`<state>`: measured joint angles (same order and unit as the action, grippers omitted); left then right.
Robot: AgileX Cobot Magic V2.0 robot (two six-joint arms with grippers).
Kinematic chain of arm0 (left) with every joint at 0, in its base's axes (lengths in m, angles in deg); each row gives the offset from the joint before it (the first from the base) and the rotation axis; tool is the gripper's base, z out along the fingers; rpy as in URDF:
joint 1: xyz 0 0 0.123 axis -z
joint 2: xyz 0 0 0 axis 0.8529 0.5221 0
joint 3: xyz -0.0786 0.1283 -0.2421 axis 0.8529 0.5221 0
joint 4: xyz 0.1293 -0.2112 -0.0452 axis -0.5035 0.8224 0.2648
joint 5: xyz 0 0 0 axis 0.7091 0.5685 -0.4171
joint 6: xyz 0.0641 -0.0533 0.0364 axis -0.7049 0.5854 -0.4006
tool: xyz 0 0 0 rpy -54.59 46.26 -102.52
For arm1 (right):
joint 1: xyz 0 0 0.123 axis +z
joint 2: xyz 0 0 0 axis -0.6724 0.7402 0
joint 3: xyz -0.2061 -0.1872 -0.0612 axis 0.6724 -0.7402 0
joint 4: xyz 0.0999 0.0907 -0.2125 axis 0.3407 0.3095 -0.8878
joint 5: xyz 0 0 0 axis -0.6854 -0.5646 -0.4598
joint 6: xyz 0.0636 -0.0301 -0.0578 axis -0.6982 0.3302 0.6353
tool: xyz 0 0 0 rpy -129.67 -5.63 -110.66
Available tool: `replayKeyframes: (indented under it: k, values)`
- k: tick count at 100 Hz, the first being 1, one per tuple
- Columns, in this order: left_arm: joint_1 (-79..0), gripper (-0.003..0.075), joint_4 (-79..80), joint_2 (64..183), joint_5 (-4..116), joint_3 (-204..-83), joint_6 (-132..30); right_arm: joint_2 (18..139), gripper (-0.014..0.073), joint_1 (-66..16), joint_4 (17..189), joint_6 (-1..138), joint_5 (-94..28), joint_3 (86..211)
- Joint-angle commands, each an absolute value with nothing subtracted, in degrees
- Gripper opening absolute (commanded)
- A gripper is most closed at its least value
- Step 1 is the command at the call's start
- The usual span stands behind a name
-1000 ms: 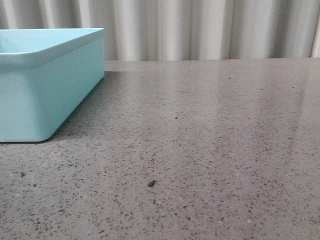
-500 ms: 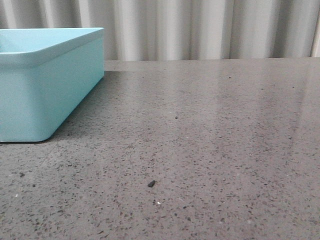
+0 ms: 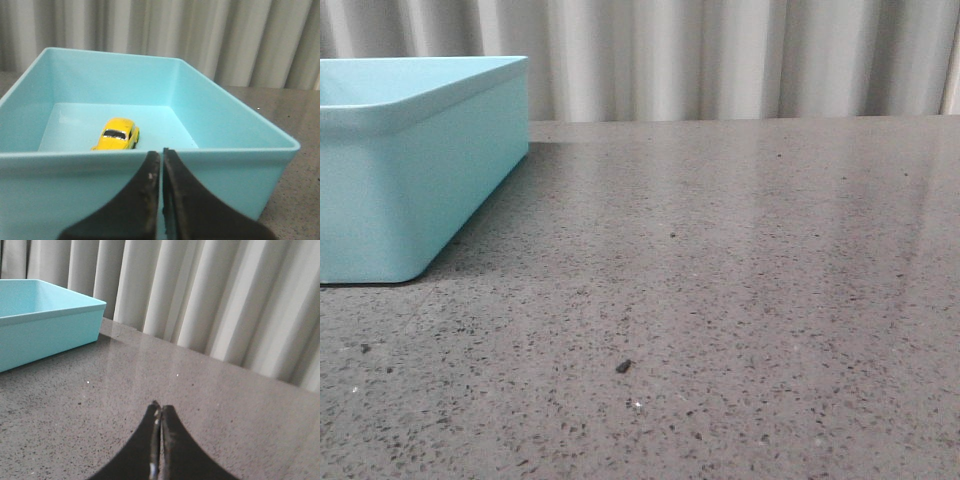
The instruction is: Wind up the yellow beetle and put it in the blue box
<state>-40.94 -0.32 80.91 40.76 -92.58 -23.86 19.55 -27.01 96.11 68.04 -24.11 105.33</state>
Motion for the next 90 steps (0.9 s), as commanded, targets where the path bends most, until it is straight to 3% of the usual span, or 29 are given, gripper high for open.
replayKeyframes:
  k: [1,37,90]
  values:
    - [-40.5,-0.0021,1.3,81.3,33.4,-93.1,-23.2,19.3,-0.0050,-26.9,97.1,66.5,-34.5,103.1]
    - [-40.6,-0.0021,1.3,82.0,26.6,-89.5,-23.4,20.0,-0.0050,-26.9,104.5,66.1,-64.4,86.2]
    - [-40.6,-0.0021,1.3,82.0,27.1,-88.9,-23.4,20.0,-0.0050,-26.9,105.8,66.2,-66.7,86.0]
